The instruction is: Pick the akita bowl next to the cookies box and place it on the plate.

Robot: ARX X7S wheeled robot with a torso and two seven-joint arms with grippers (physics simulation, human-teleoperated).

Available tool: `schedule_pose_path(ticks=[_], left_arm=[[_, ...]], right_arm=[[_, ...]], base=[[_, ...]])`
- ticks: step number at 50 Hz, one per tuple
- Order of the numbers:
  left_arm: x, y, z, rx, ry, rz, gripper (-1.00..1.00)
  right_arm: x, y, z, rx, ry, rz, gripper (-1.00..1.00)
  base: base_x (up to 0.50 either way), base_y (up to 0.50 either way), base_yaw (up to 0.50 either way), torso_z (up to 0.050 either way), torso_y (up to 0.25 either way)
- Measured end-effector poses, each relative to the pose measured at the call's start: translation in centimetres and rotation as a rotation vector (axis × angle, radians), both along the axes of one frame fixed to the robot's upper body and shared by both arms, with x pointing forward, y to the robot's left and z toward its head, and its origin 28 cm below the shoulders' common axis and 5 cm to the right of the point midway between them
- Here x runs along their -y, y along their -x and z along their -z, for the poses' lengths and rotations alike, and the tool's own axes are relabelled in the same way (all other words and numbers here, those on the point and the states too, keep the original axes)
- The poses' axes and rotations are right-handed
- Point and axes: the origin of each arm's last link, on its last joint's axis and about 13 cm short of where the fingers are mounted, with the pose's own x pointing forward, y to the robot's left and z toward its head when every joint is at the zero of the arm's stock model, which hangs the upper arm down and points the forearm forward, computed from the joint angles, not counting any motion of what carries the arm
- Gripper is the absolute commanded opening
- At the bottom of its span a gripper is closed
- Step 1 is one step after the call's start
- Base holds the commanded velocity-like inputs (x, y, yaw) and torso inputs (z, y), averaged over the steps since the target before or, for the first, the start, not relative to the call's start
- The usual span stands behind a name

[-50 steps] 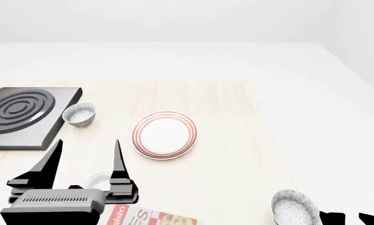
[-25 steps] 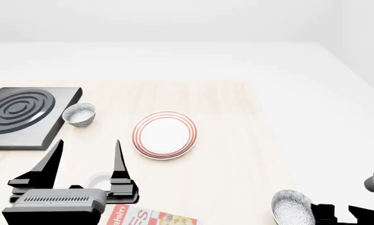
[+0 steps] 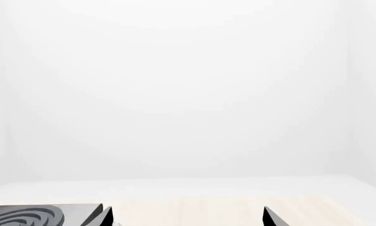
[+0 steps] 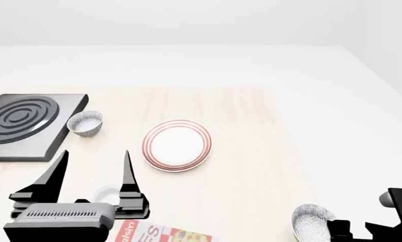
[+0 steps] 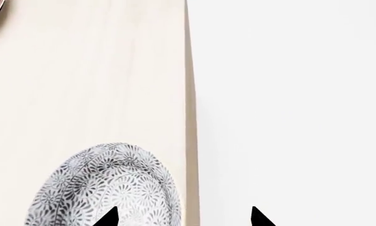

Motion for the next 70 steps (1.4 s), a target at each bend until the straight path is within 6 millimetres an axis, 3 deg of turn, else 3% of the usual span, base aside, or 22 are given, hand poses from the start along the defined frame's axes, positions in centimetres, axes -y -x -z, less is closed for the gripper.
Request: schedule_pose_path(ticks=[70], left_arm=[[0.0,0.0,0.0,0.0,-0.001,0.001,1.0]], right_arm=[[-0.9,-1.2,3.6,-0.033,-0.05,-0.024,1.0]], base=[[0.0,0.0,0.0,0.0,0.0]])
